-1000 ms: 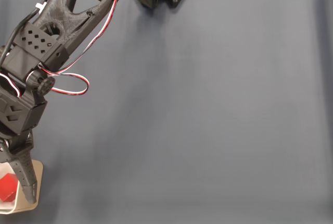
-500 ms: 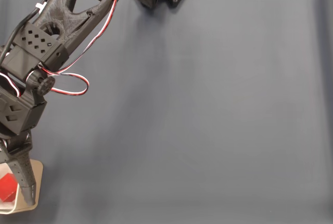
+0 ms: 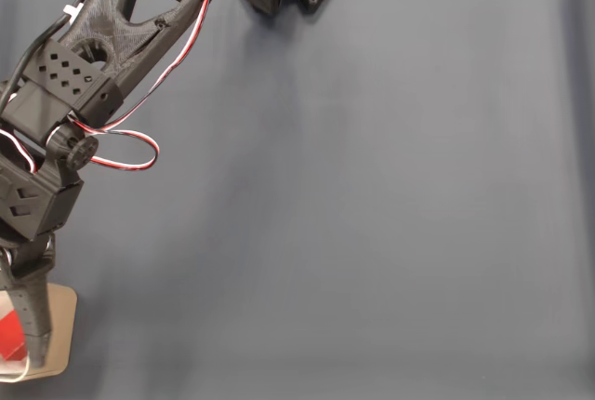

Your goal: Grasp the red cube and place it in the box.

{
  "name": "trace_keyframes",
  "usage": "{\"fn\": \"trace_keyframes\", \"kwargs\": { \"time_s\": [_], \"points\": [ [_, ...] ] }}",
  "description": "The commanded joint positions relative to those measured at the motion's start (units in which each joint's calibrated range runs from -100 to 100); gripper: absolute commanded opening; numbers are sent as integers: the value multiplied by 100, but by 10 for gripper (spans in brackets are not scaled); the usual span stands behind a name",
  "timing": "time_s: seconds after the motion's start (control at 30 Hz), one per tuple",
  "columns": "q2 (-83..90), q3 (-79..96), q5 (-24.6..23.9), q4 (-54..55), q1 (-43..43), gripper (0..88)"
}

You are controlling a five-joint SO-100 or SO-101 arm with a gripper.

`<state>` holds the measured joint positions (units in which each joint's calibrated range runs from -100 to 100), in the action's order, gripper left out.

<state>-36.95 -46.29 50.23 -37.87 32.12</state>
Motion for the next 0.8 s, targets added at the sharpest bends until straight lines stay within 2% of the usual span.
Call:
{"fn": "trace_keyframes", "kwargs": {
  "time_s": [0.0, 0.13, 0.33, 0.5, 0.77],
  "points": [
    [350, -124, -117, 147, -73, 312],
    [472, 22, -151, 164, -108, 190],
    [810, 523, -225, 352, -236, 55],
    [1200, 961, -288, 352, -464, 1],
    [2031, 1846, -361, 369, -1039, 0]
  ]
}}
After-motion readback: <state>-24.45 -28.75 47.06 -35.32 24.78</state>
